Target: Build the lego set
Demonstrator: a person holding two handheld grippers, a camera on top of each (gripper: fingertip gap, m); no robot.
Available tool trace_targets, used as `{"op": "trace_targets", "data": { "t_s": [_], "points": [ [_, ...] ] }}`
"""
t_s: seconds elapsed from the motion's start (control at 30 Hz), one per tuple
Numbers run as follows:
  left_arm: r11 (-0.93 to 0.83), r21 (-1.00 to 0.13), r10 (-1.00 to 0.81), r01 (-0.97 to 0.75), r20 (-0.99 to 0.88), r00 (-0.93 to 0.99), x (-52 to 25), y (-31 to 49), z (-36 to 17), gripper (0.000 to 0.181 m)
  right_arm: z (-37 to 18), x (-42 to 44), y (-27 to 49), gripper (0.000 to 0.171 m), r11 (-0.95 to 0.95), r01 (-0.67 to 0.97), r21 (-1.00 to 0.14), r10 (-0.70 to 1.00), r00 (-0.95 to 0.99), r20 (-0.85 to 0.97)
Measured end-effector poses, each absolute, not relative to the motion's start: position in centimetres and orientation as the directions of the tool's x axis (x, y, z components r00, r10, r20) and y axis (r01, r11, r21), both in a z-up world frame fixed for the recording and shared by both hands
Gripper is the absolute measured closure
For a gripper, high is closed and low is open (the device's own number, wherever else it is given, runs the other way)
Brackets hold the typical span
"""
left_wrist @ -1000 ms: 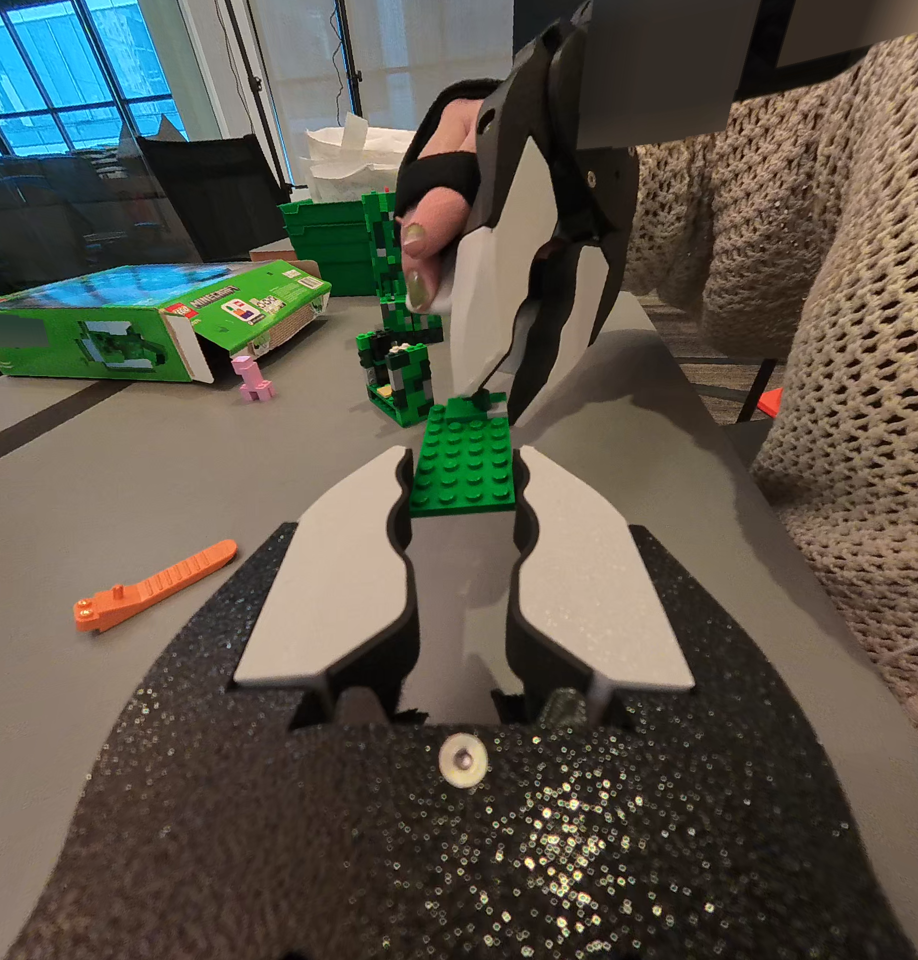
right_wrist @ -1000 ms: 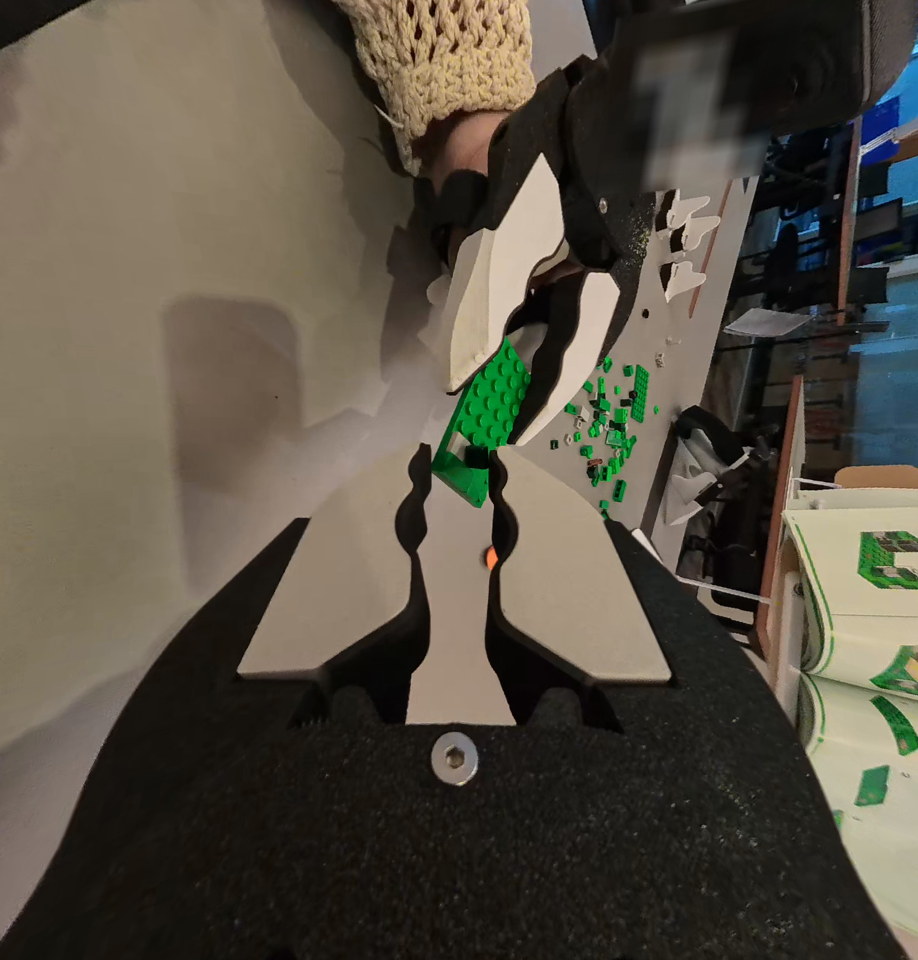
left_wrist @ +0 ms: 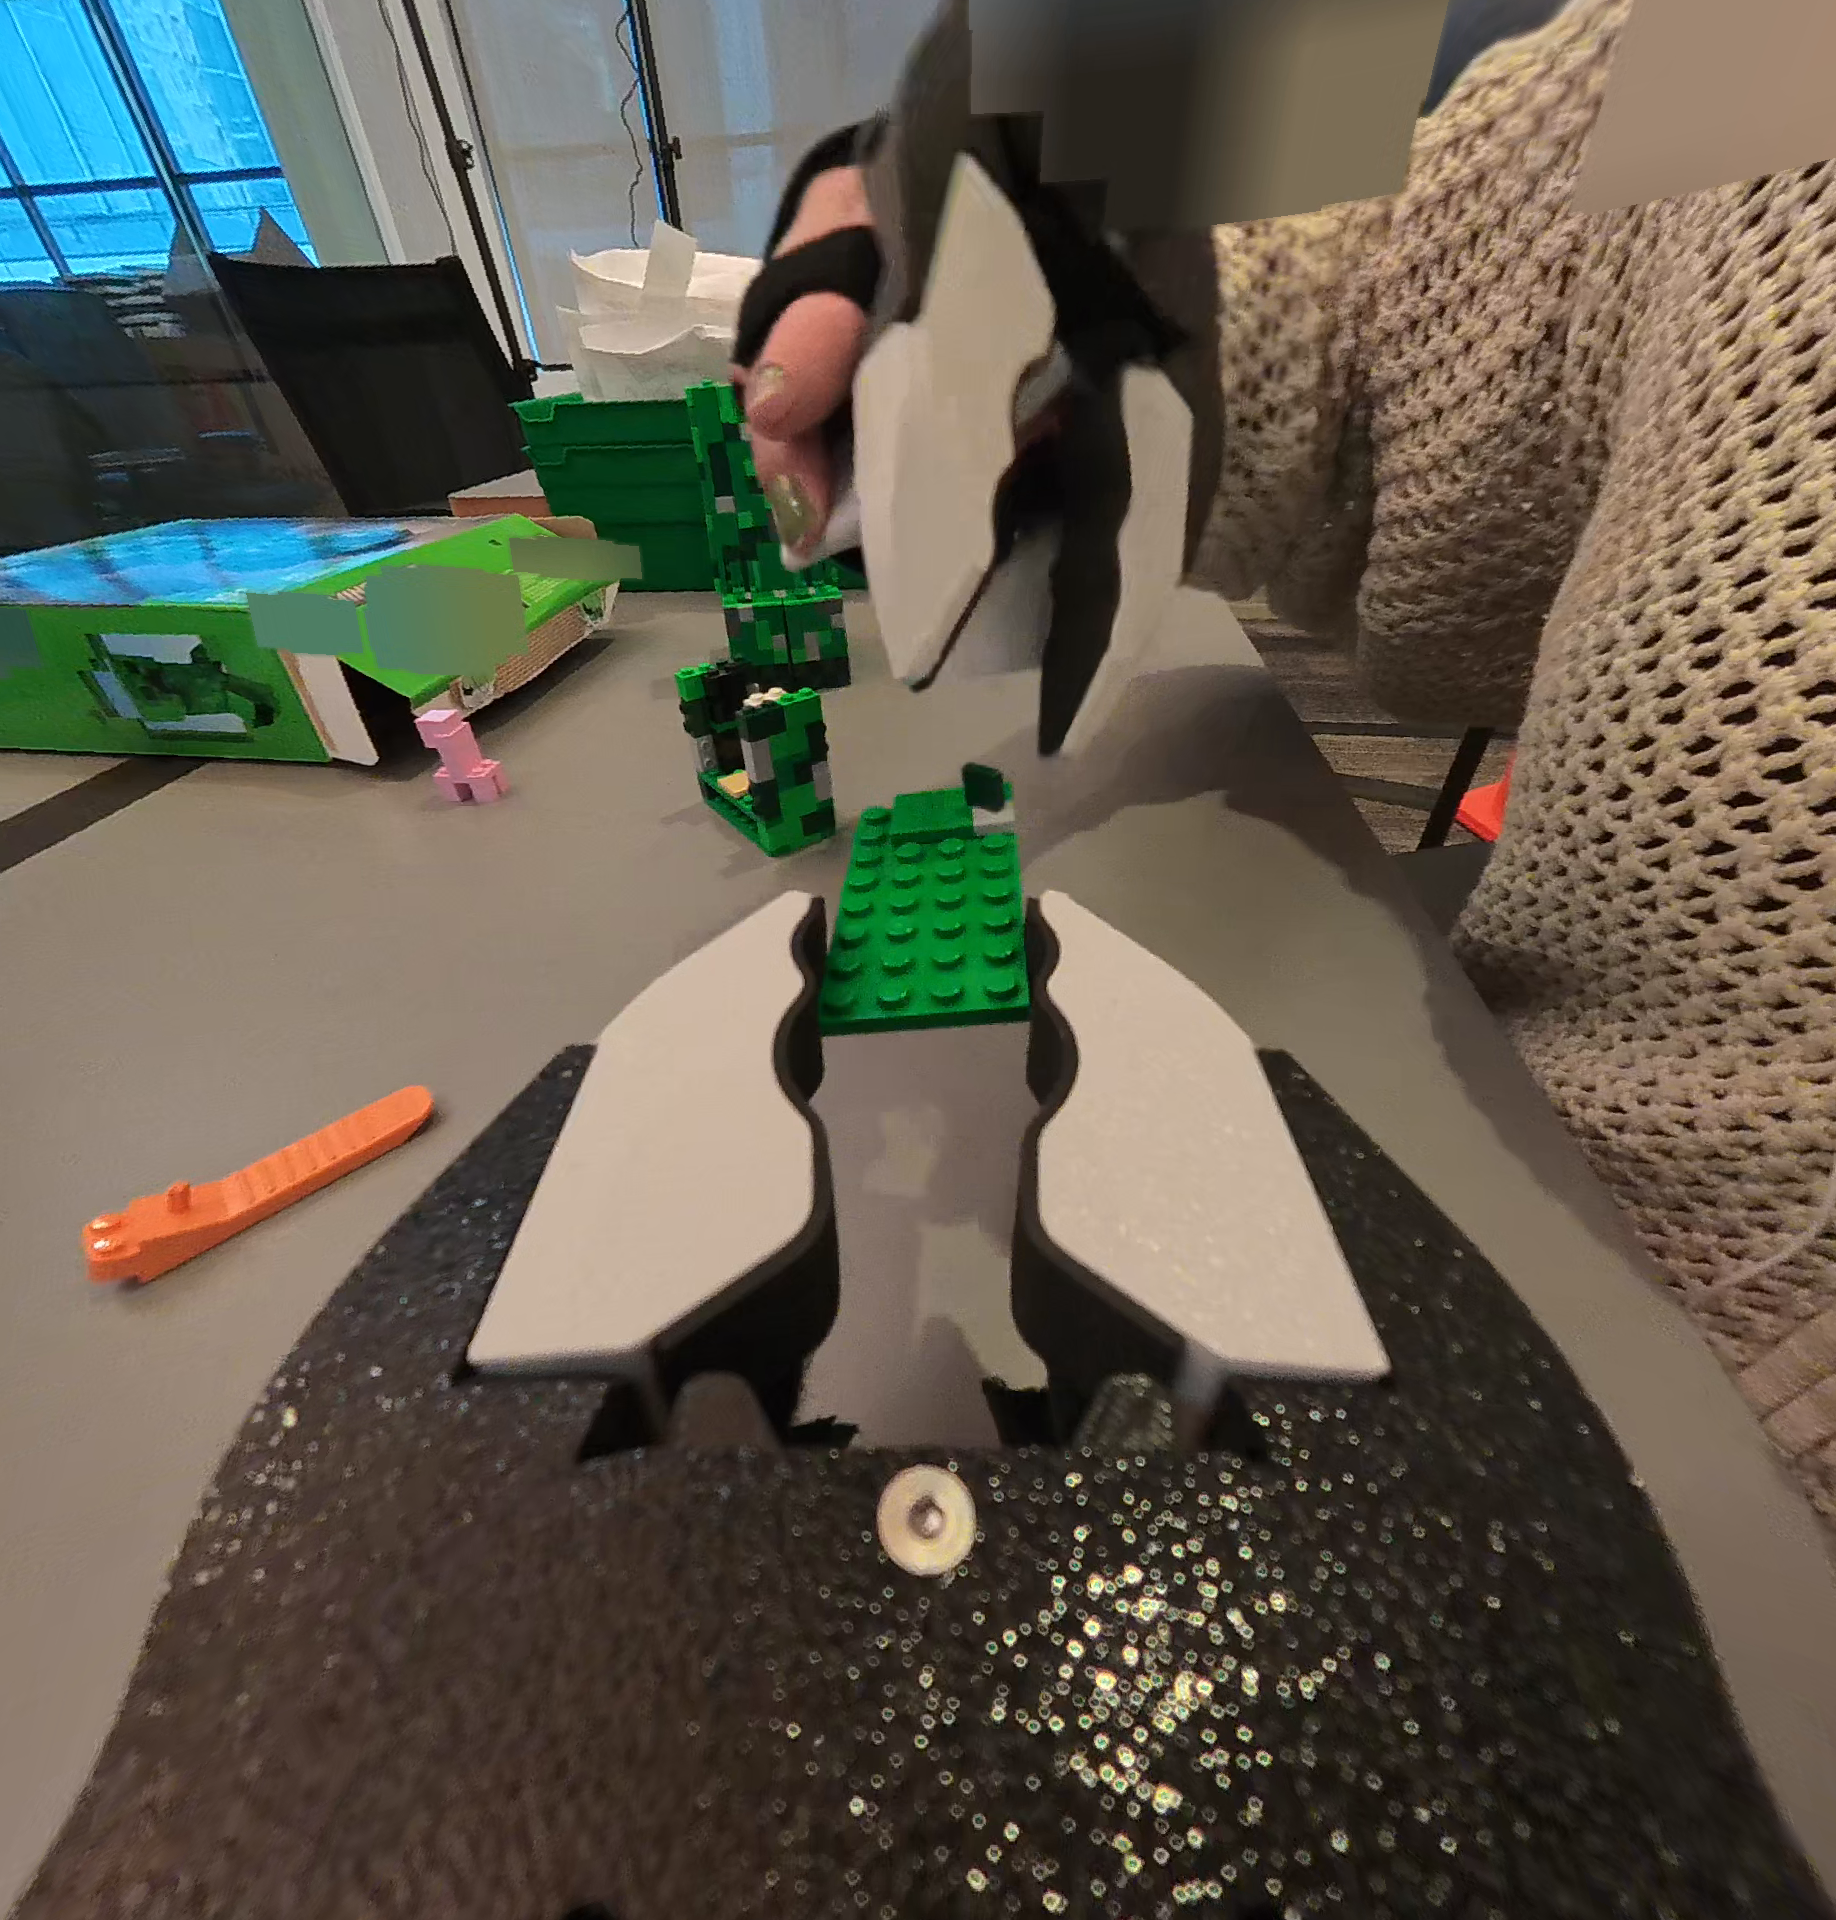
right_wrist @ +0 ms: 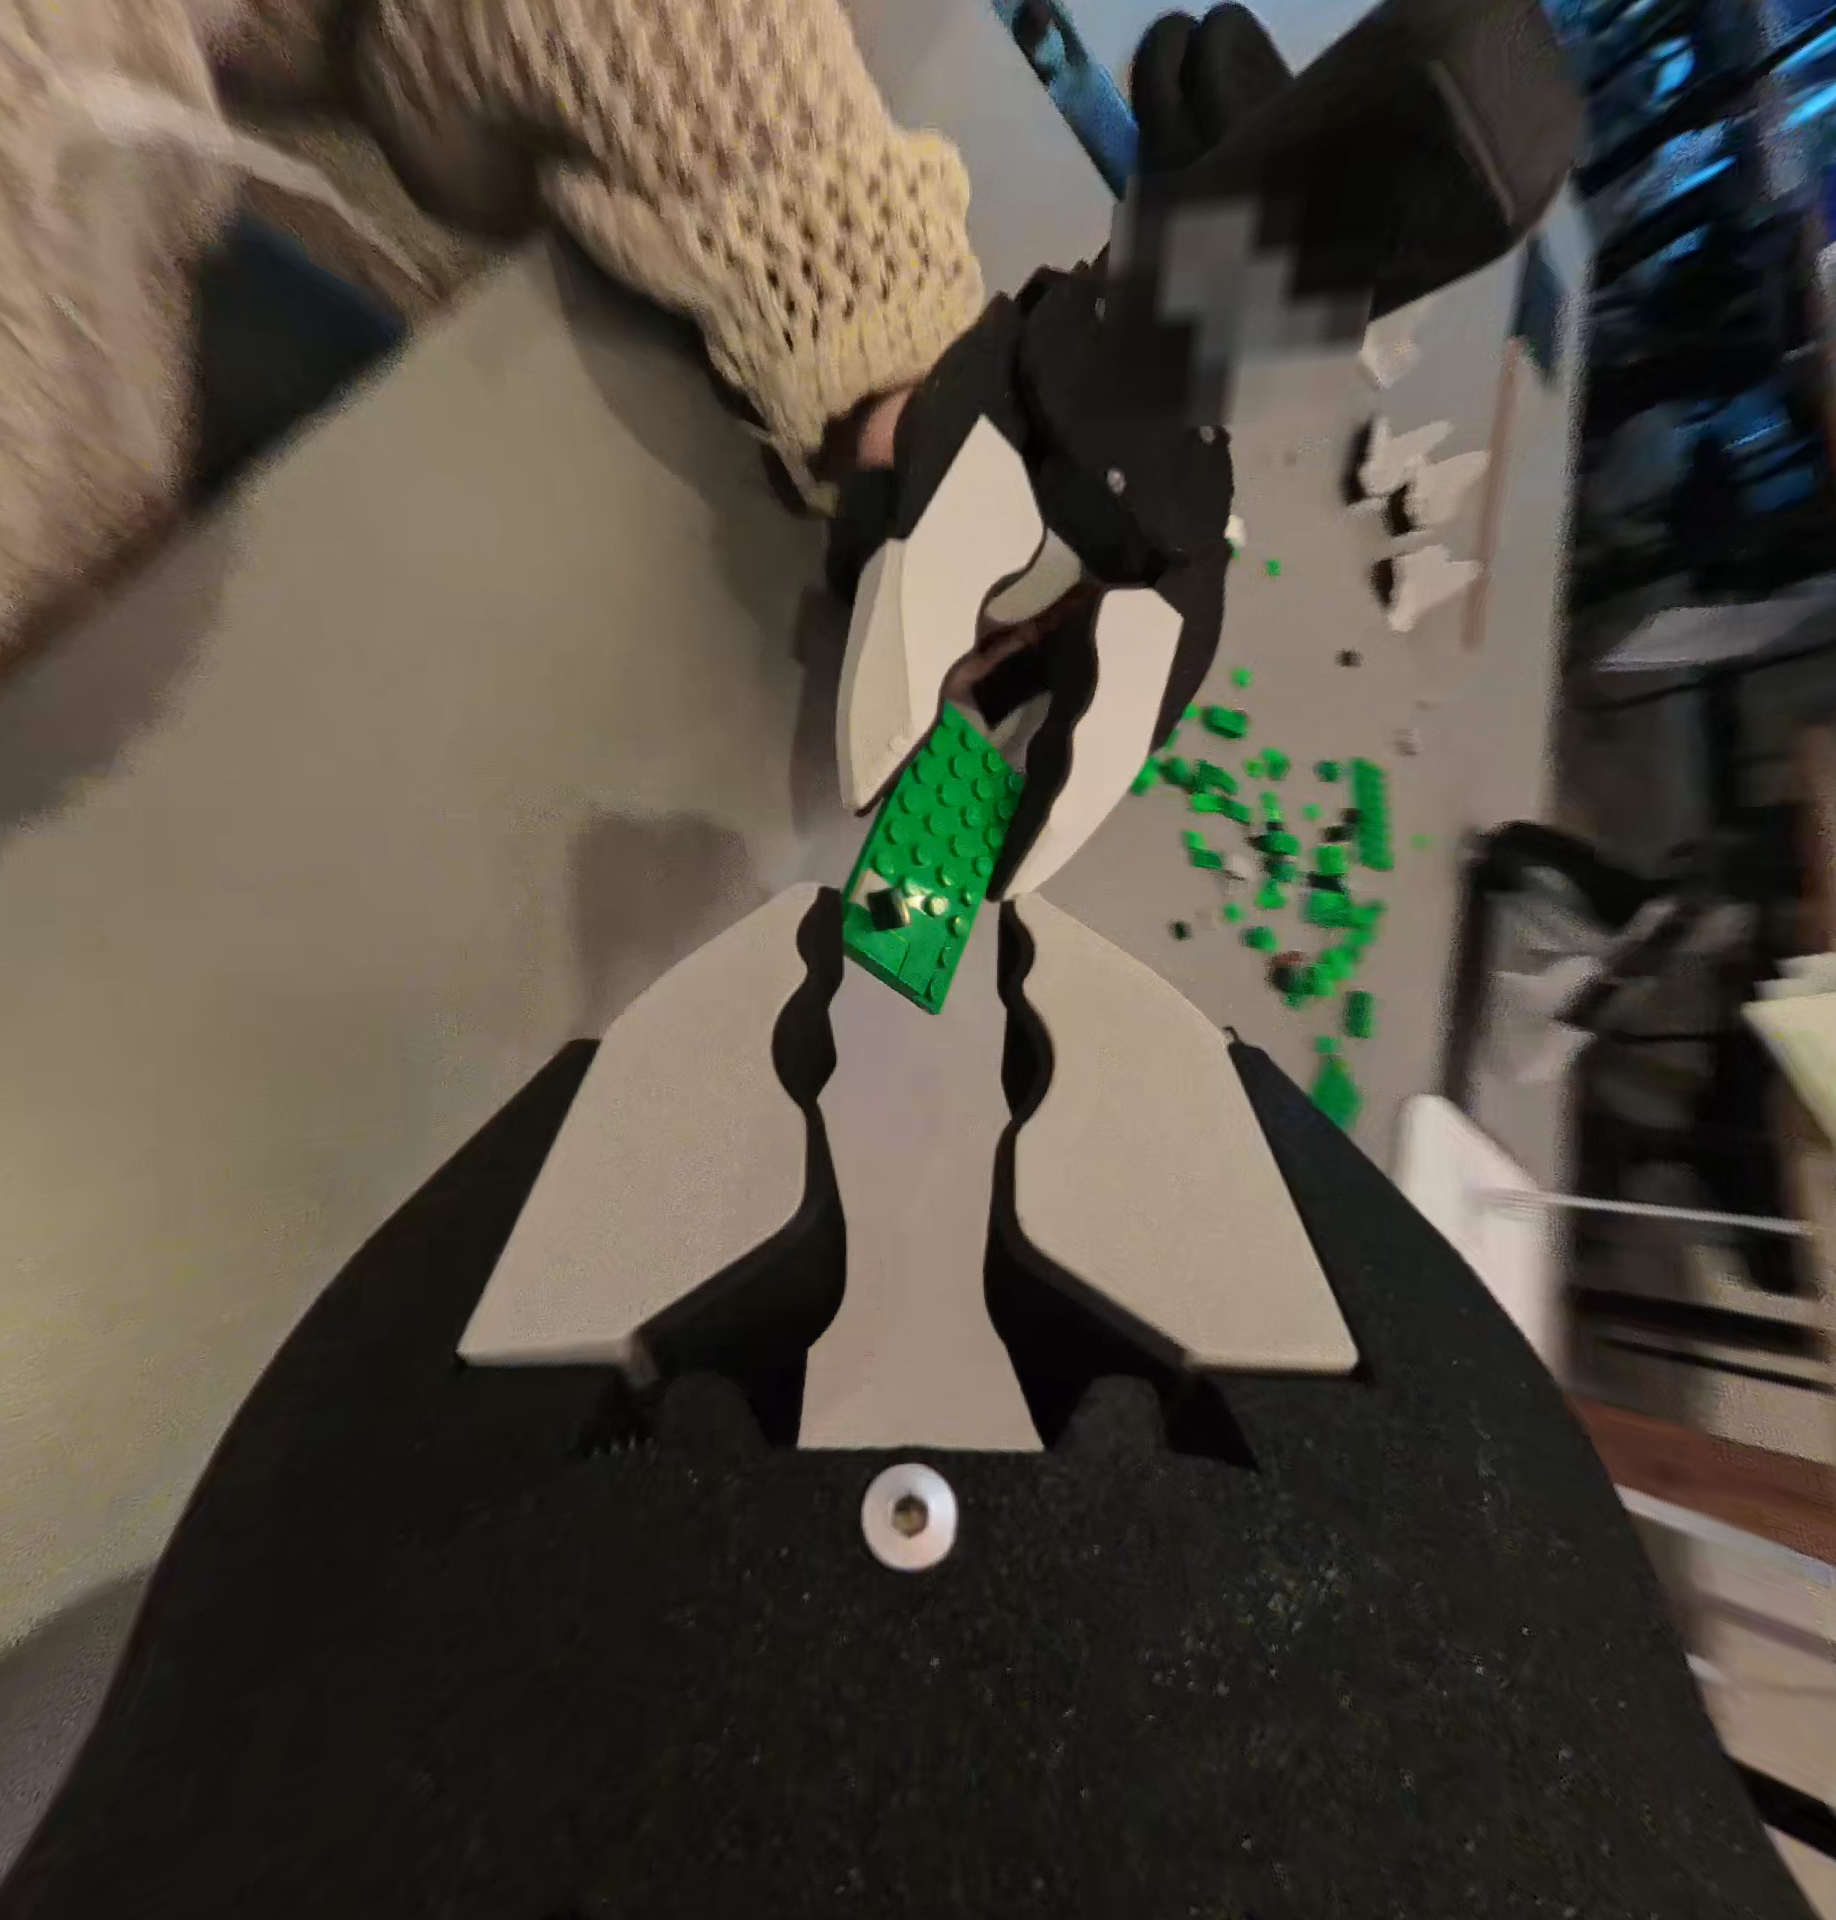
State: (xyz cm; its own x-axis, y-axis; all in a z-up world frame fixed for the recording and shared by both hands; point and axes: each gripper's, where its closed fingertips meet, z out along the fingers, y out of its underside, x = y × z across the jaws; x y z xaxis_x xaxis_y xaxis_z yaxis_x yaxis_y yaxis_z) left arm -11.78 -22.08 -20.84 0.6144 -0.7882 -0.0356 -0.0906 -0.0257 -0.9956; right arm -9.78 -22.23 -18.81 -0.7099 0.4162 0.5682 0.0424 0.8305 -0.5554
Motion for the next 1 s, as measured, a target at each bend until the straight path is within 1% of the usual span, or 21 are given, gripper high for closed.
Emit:
{"op": "trace_targets", "data": {
  "t_s": [0.03, 0.07, 0.1, 0.17, 0.23, 0.53, 0.57, 0.67, 0.73, 0.77, 0.87, 0.93, 1.0],
  "points": [
    [-0.025, -0.995, -0.797, -0.093, -0.037, 0.603, -11.6, -22.2, -20.9, 0.146, -18.5, -9.5, -22.4, 0.144, 0.786, 0.071, -0.615, 0.452, -0.745, 0.491],
    [-0.024, -0.995, -0.806, -0.094, -0.037, 0.590, -11.5, -22.4, -20.9, 0.146, -18.4, -9.0, -22.6, 0.149, 0.748, 0.101, -0.656, 0.464, -0.786, 0.408],
    [-0.022, -0.996, -0.815, -0.090, -0.034, 0.578, -11.3, -22.6, -20.8, 0.146, -18.4, -8.8, -22.6, 0.150, 0.718, 0.138, -0.682, 0.476, -0.812, 0.338],
    [-0.019, -0.996, -0.832, -0.083, -0.030, 0.554, -11.0, -22.9, -20.7, 0.146, -18.6, -8.4, -22.9, 0.154, 0.679, 0.187, -0.710, 0.476, -0.848, 0.233],
    [-0.014, -0.996, -0.840, -0.087, -0.036, 0.541, -10.9, -23.1, -20.7, 0.146, -18.7, -8.5, -23.2, 0.157, 0.656, 0.208, -0.726, 0.474, -0.862, 0.181],
    [-0.011, -0.996, -0.853, -0.090, -0.038, 0.521, -10.6, -23.4, -20.7, 0.146, -20.0, -8.8, -23.8, 0.164, 0.698, 0.213, -0.684, 0.436, -0.884, 0.170],
    [-0.010, -0.996, -0.852, -0.089, -0.038, 0.522, -10.6, -23.4, -20.7, 0.146, -20.1, -8.8, -23.8, 0.168, 0.703, 0.212, -0.679, 0.436, -0.882, 0.176],
    [-0.010, -0.996, -0.840, -0.085, -0.038, 0.541, -10.8, -23.2, -20.7, 0.146, -20.0, -9.3, -23.4, 0.168, 0.717, 0.210, -0.665, 0.462, -0.858, 0.226],
    [-0.016, -0.997, -0.823, -0.075, -0.029, 0.567, -11.1, -22.8, -20.6, 0.146, -19.8, -10.0, -22.6, 0.168, 0.750, 0.197, -0.631, 0.484, -0.814, 0.322],
    [-0.019, -0.997, -0.817, -0.071, -0.026, 0.576, -11.2, -22.7, -20.6, 0.146, -19.7, -10.3, -22.1, 0.168, 0.783, 0.184, -0.594, 0.479, -0.787, 0.388],
    [-0.020, -0.997, -0.803, -0.070, -0.025, 0.595, -11.4, -22.5, -20.6, 0.146, -19.7, -10.8, -20.6, 0.168, 0.897, 0.137, -0.420, 0.388, -0.699, 0.601],
    [-0.017, -0.997, -0.797, -0.073, -0.031, 0.603, -11.5, -22.4, -20.6, 0.146, -19.9, -10.8, -20.2, 0.168, 0.935, 0.126, -0.330, 0.327, -0.665, 0.672],
    [-0.014, -0.997, -0.794, -0.077, -0.036, 0.606, -11.5, -22.3, -20.6, 0.146, -20.1, -10.7, -20.2, 0.168, 0.952, 0.124, -0.281, 0.291, -0.653, 0.699]
  ]
}}
